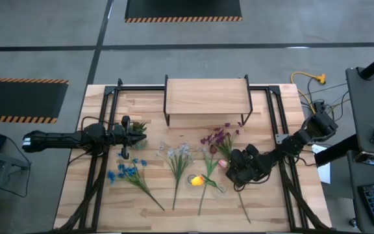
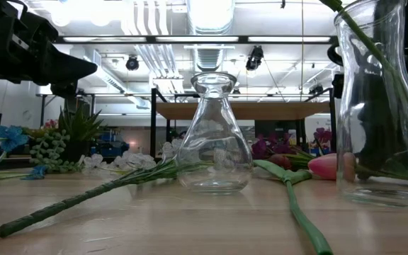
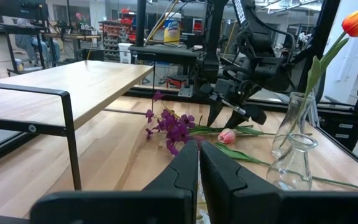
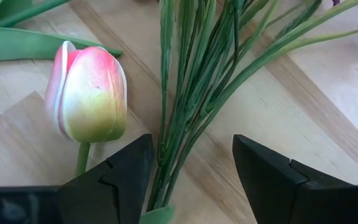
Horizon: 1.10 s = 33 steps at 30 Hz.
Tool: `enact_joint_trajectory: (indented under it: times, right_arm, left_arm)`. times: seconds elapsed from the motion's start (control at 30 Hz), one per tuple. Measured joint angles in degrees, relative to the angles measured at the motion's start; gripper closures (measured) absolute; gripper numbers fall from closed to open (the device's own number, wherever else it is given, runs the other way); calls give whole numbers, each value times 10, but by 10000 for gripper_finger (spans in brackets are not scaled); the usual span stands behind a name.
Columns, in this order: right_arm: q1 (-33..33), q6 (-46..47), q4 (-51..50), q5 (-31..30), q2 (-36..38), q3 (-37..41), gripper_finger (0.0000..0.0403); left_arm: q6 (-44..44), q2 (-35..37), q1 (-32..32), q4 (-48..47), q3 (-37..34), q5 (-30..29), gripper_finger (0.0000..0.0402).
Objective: Pick and place flowers into a vace then onto a shelf
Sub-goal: Put the violet flower into the right transparent vase
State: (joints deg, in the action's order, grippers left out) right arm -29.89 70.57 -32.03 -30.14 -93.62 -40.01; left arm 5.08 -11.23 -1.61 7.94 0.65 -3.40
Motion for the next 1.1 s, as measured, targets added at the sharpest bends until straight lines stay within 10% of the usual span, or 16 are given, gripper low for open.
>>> enact_joint_trajectory:
  times: [0.63, 1.1]
  right_arm:
    - [2, -12, -9, 10, 23, 4, 386]
    - [3, -11, -45, -30, 119, 3, 389]
  left_arm:
    - [0, 0, 0, 0, 0, 0, 402]
    - [0, 0, 0, 0, 0, 0, 402]
